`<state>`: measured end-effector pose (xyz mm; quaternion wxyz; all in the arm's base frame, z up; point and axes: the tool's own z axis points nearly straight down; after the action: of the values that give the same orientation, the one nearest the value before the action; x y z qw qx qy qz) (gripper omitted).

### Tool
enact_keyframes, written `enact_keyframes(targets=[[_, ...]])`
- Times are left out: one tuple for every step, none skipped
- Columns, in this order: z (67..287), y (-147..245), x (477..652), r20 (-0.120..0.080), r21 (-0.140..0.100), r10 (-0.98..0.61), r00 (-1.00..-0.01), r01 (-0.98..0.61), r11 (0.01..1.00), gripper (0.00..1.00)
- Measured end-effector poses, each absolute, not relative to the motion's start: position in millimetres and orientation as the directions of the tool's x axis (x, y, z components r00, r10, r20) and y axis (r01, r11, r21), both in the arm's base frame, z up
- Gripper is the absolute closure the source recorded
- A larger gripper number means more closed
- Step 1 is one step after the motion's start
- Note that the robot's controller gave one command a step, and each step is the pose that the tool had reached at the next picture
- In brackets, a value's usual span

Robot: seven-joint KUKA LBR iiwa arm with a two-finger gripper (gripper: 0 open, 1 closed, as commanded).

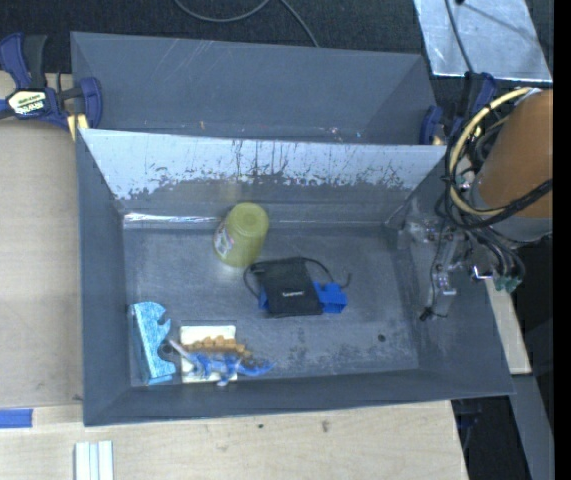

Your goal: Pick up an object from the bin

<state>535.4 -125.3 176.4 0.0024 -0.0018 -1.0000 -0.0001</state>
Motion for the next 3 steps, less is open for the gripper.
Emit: enact_keyframes(targets=[[181.0,-124.7,537.4,-0.004,-0.001,0.001,-1.000,0.001,1.000,0.00],[142.6,-54.3,592.4,-0.004,-0.001,-0.014,-1.000,-0.014,1.000,0.00],[122.6,-50.0,570.7,-0.005,0.000,0.065,-0.998,0.065,0.998,0.00]])
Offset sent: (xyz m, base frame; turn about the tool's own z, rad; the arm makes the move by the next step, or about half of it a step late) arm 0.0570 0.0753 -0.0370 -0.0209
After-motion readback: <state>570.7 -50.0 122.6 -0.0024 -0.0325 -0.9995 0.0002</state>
